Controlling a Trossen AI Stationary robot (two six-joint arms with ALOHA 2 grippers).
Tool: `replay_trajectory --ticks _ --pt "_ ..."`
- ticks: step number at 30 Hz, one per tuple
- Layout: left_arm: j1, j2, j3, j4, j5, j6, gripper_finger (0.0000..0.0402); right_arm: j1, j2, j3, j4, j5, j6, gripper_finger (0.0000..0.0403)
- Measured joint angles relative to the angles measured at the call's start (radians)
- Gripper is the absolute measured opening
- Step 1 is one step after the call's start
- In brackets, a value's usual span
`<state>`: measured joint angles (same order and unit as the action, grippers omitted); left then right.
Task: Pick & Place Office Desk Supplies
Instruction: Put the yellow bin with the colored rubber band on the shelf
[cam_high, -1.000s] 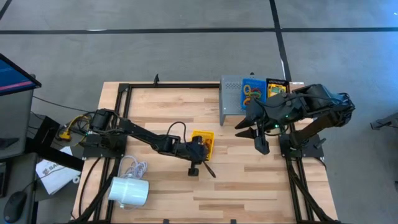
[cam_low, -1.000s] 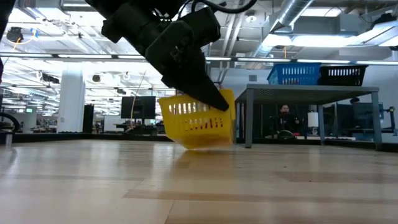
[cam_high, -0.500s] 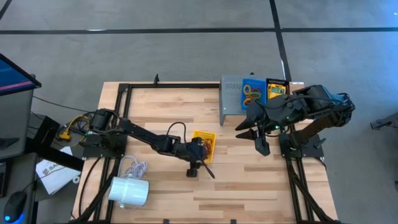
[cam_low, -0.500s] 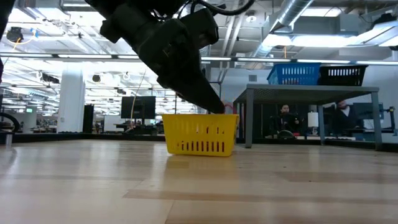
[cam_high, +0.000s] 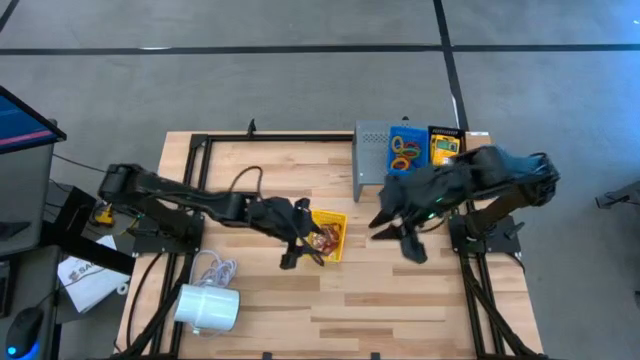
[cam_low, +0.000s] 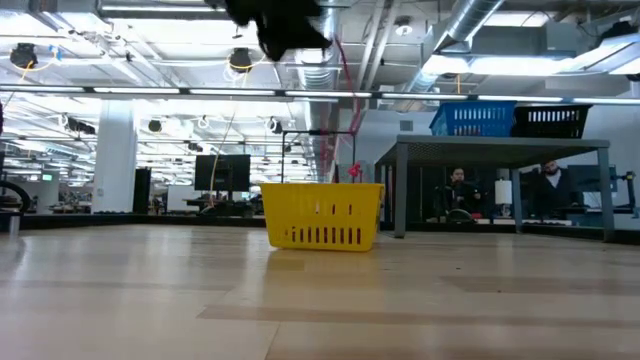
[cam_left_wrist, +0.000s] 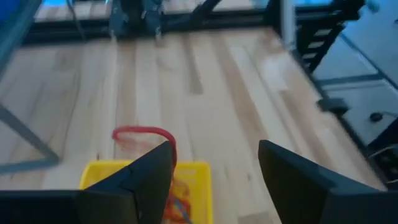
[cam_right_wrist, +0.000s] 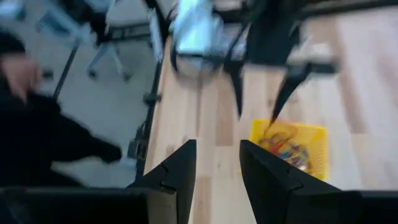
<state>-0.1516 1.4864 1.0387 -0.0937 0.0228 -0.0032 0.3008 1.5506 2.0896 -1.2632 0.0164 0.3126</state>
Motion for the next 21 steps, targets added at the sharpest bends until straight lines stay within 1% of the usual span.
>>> replay_trajectory --ticks 2,5,8,12,15,17,19,21 --pt "0.0 -0.045 0.0 -0.042 -0.01 0.003 0.0229 -0.002 0.037 -0.001 -0.009 -0.02 -0.021 0.012" --pt "0.009 -0.056 -0.004 -0.128 -0.023 0.017 0.0222 -0.008 0.083 -0.001 -0.015 -0.021 -0.044 0.012" --pt "0.014 0.002 -0.005 -0.17 -0.065 0.001 0.0217 -0.01 0.105 -0.001 0.009 -0.02 -0.043 0.012" --pt "0.021 0.11 -0.005 -0.084 -0.037 -0.027 0.0217 0.001 0.105 -0.001 0.054 -0.02 0.0 0.012" --pt "0.023 0.159 -0.005 -0.072 0.004 -0.032 0.0221 0.02 0.089 -0.001 0.071 -0.019 0.043 0.012" --pt "0.023 0.165 -0.007 -0.103 0.003 -0.032 0.0223 0.027 0.074 0.0 0.076 -0.005 0.062 0.012" --pt "0.032 0.172 -0.004 -0.075 0.0 -0.031 0.0223 0.036 0.063 0.0 0.065 0.023 0.073 0.012" --pt "0.046 0.172 -0.004 -0.083 0.004 -0.031 0.0221 0.042 0.059 0.0 0.064 0.043 0.077 0.012"
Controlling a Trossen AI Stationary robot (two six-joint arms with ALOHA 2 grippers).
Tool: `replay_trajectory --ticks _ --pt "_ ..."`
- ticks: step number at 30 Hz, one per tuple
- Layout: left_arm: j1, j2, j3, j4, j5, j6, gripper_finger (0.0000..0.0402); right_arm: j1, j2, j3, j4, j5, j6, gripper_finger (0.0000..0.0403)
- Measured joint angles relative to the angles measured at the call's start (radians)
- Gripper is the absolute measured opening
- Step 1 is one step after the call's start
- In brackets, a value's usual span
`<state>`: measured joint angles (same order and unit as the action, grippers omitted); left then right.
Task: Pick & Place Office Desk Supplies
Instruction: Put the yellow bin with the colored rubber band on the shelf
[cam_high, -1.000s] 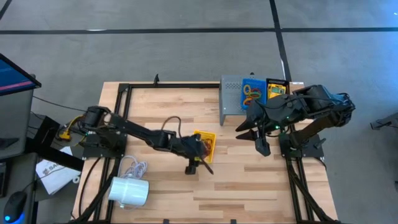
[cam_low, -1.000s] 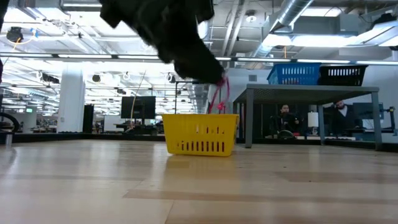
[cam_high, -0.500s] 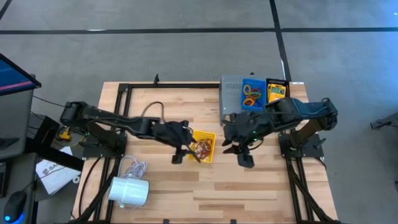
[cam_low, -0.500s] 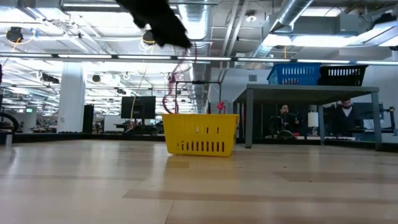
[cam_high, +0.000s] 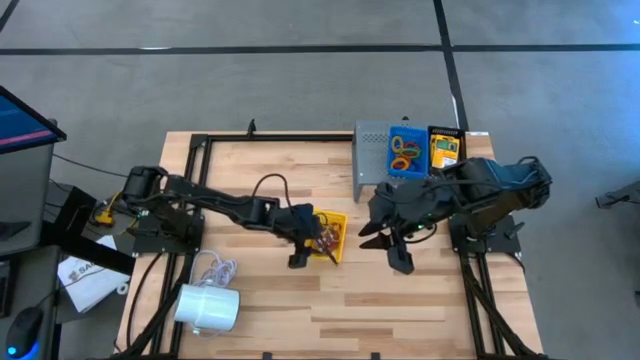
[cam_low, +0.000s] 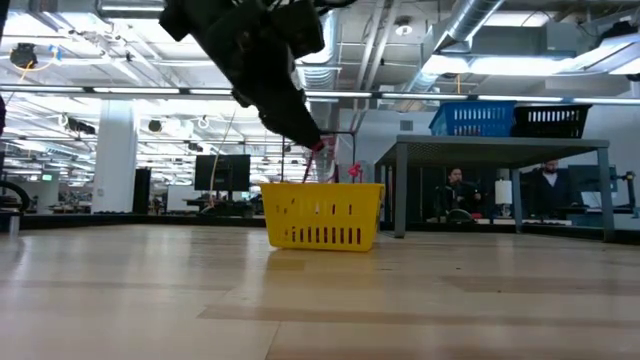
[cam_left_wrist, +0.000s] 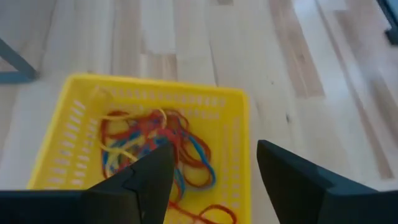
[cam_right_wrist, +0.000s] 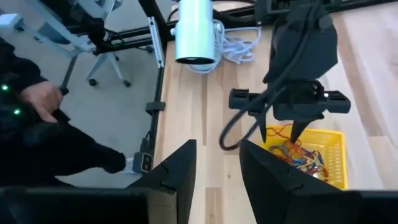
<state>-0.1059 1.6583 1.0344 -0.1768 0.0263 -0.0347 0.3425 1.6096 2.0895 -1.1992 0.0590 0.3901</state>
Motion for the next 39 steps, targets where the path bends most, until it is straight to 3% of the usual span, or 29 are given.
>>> replay_trajectory --ticks 9,15,21,26,32,39 --pt "0.081 0.0 0.001 0.019 0.144 -0.026 0.0235 0.0 -0.001 0.0 -0.031 0.021 -0.005 0.012" --pt "0.082 0.0 0.001 -0.05 0.154 0.056 0.0236 0.0 -0.003 0.0 -0.029 0.021 -0.005 0.012" --pt "0.057 0.0 0.001 -0.104 0.113 0.182 0.0222 -0.001 -0.003 0.0 -0.025 0.021 -0.001 0.012" --pt "0.04 0.0 0.0 -0.108 0.016 0.263 0.0219 -0.004 -0.003 0.0 -0.017 0.021 0.013 0.012" --pt "0.04 -0.045 -0.001 -0.114 -0.003 0.136 0.0227 -0.002 0.034 0.0 -0.026 0.025 0.03 0.012" --pt "0.055 -0.32 0.0 -0.219 -0.028 -0.078 0.0227 -0.013 0.125 -0.001 -0.059 0.02 -0.027 0.012"
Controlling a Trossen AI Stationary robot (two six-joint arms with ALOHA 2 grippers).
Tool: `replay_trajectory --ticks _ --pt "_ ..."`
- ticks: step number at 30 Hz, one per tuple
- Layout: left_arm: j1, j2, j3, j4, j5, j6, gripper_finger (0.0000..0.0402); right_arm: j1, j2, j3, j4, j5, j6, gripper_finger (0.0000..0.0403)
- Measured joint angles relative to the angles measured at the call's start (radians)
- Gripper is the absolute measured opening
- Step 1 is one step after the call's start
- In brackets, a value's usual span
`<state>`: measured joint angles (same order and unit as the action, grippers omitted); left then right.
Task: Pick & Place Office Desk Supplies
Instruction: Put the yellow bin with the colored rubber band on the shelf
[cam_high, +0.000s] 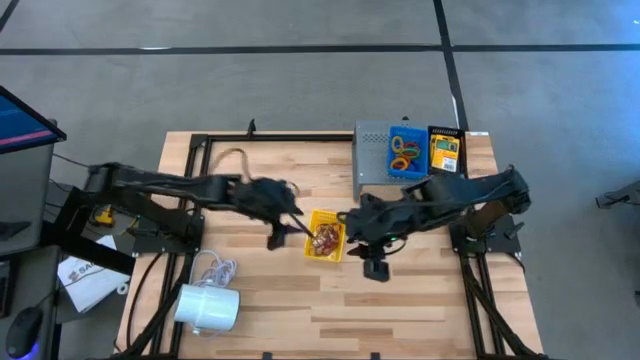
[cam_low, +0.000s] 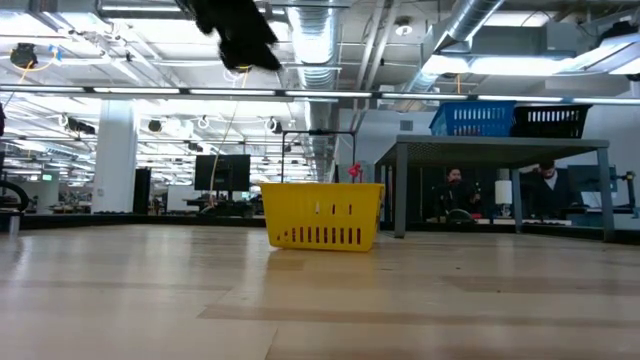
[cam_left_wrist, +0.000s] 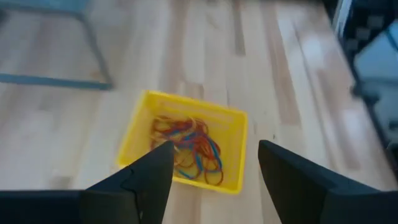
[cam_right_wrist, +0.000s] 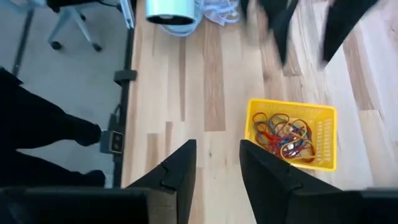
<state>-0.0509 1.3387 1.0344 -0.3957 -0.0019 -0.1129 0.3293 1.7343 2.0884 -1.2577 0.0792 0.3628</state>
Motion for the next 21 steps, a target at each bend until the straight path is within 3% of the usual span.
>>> replay_trajectory --ticks 10,21 --pt "-0.118 -0.359 -0.008 -0.142 -0.086 -0.194 0.0205 -0.044 0.198 0.0 0.056 -0.058 -0.031 0.012" --pt "-0.308 -0.656 -0.188 -0.1 -0.284 -0.295 0.0183 -0.058 0.424 0.0 0.057 -0.053 -0.049 0.012"
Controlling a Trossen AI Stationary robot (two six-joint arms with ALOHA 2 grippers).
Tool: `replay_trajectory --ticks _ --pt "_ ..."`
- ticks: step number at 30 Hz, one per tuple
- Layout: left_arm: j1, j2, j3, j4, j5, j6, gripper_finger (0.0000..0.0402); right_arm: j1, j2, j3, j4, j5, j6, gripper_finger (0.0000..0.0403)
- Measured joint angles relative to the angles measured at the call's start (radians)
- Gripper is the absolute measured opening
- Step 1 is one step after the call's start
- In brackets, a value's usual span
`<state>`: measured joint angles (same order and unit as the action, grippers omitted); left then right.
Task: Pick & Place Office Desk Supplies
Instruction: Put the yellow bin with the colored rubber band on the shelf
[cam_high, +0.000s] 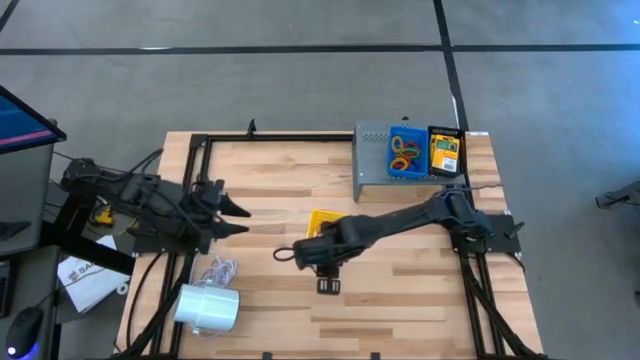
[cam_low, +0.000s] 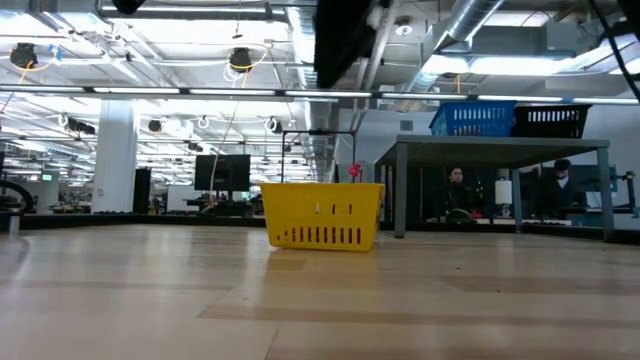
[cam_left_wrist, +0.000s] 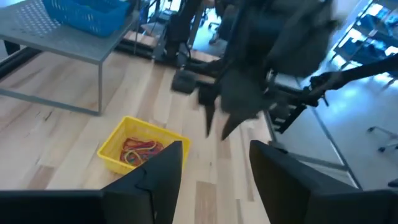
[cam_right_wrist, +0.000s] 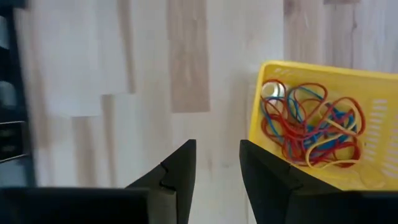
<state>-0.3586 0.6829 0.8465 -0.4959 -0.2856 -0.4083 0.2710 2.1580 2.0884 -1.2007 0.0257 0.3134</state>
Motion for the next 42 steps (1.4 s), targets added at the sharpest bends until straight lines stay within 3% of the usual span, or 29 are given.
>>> replay_trajectory --ticks 11,26,42 --pt "-0.056 -0.075 -0.026 0.003 -0.005 -0.011 0.0176 -0.047 0.123 0.0 0.003 0.0 -0.035 0.012" --pt "-0.068 -0.074 -0.026 -0.049 -0.006 -0.014 0.0176 -0.071 0.119 -0.127 0.111 -0.078 -0.041 0.012" --pt "-0.068 -0.074 -0.026 -0.047 -0.005 -0.019 0.0176 -0.098 0.186 -0.133 0.145 -0.084 -0.069 0.0118"
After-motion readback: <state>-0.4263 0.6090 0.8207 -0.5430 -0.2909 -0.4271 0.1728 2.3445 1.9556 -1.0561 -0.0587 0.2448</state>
